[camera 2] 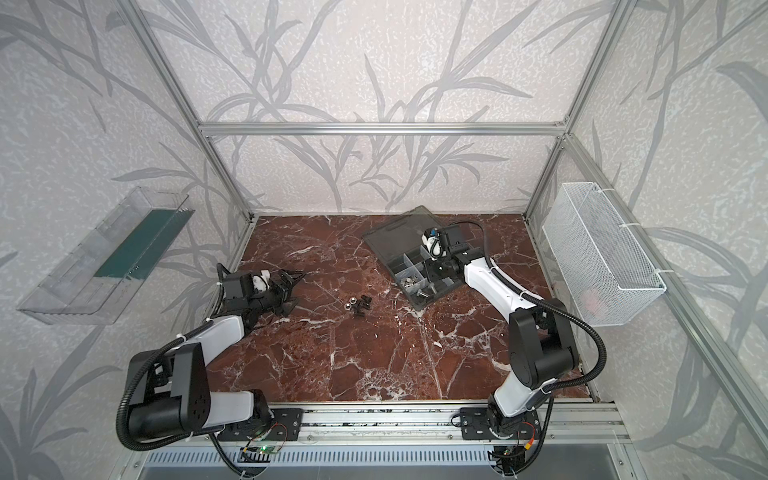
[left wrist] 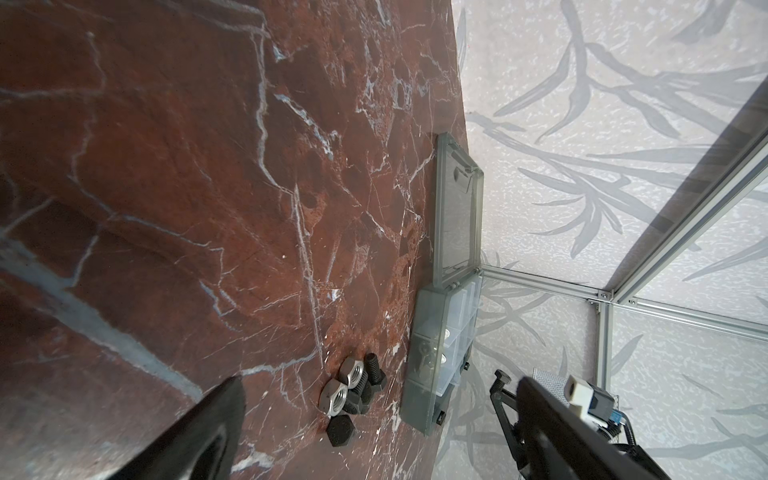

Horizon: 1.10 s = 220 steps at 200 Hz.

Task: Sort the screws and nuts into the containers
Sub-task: 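Carry the black bolt with the right gripper to the organizer, then lower the black bolt toward an organizer compartment with the right gripper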

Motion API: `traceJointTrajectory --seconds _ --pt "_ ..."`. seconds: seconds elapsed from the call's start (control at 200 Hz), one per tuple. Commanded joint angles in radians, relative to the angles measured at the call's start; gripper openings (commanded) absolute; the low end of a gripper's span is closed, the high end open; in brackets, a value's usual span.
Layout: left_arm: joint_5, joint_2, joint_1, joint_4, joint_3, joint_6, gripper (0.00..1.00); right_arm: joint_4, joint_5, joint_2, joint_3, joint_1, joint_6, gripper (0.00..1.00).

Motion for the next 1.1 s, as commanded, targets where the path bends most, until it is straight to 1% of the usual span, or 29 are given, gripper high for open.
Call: traceJointTrajectory --seconds 0.0,0.155,0.275,0.295,0.34,0.565,0.925,0.95,1.02,1.055,1.095 --pt "0.014 -0.013 0.007 0.016 -0.003 -0.01 1.0 -0.071 0.077 -0.008 0.021 -0.054 0.07 0.0" --pt "0.012 -0.021 0.007 0.016 -0.004 -0.013 1.0 -0.109 0.156 0.024 0.046 -0.1 0.106 0.0" --pt "0.011 -0.021 0.007 0.012 -0.003 -0.01 1.0 -0.129 0.177 0.054 0.075 -0.116 0.12 0.0" --pt "0.011 -0.021 0.007 0.012 -0.003 -0.009 1.0 -0.133 0.182 0.085 0.079 -0.117 0.122 0.0" --pt "0.011 -0.021 0.007 0.014 -0.003 -0.009 0.99 -0.138 0.192 0.105 0.091 -0.12 0.127 0.0" --pt "0.02 -0.024 0.008 0.027 -0.004 -0.011 0.99 -0.158 0.209 0.194 0.14 -0.126 0.144 0.0" --pt "0.022 -0.018 0.007 0.03 -0.004 -0.012 0.99 -0.16 0.218 0.232 0.153 -0.137 0.141 0.0" --pt "0.021 -0.018 0.007 0.03 -0.002 -0.012 1.0 -0.163 0.218 0.232 0.154 -0.137 0.142 0.05" --pt "0.022 -0.019 0.007 0.029 -0.001 -0.013 0.99 -0.163 0.22 0.225 0.155 -0.137 0.143 0.27" --pt "0.022 -0.019 0.007 0.029 0.0 -0.013 1.0 -0.163 0.219 0.22 0.155 -0.137 0.144 0.34" --pt "0.022 -0.018 0.007 0.029 0.001 -0.014 0.99 -0.162 0.21 0.211 0.155 -0.137 0.142 0.4"
